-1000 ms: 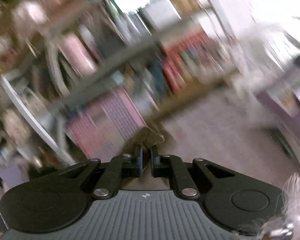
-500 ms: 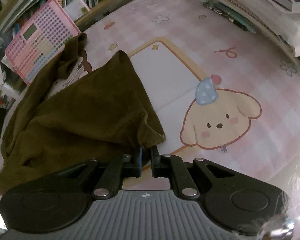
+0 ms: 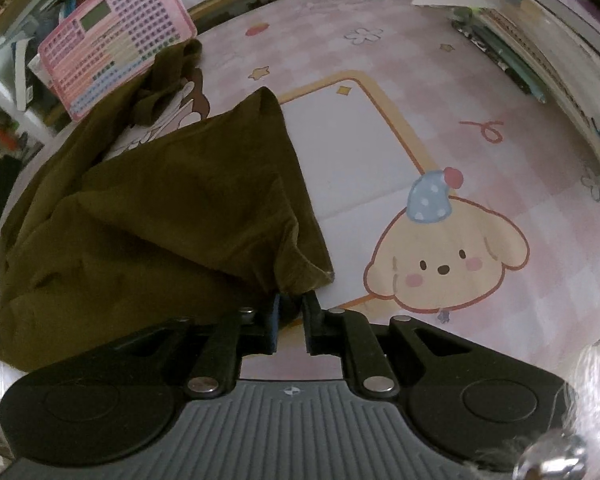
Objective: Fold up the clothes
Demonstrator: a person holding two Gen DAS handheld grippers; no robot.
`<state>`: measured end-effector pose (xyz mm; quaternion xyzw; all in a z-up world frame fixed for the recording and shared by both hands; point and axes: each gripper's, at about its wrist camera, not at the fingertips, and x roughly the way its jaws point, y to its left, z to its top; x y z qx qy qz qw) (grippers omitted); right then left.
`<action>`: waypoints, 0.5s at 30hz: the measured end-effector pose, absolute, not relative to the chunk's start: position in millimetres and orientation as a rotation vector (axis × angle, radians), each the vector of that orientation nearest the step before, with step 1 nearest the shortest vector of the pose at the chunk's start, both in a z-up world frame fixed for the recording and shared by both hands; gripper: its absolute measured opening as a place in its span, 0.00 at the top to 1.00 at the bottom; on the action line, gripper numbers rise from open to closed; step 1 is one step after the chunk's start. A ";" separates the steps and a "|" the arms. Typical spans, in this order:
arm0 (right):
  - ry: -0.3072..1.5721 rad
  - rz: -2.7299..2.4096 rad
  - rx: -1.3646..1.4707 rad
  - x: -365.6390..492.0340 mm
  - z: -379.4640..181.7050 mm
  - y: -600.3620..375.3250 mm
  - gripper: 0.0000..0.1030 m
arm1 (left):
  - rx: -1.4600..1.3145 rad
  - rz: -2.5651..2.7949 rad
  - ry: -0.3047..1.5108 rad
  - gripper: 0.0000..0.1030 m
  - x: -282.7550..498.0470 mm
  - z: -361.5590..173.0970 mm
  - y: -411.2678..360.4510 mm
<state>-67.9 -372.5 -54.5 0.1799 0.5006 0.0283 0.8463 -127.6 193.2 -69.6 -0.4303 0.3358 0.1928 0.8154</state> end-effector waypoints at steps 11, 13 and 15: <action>0.956 0.029 0.316 -76.9 -42.6 -379.1 0.64 | -0.815 0.480 0.604 0.50 -139.8 -28.9 184.6; 0.933 0.034 0.299 -78.0 -39.9 -376.8 0.63 | -0.765 0.457 0.603 0.50 -135.6 -22.0 175.7; 0.915 0.039 0.287 -78.5 -37.6 -374.3 0.62 | -0.708 0.430 0.608 0.50 -130.4 -16.2 165.9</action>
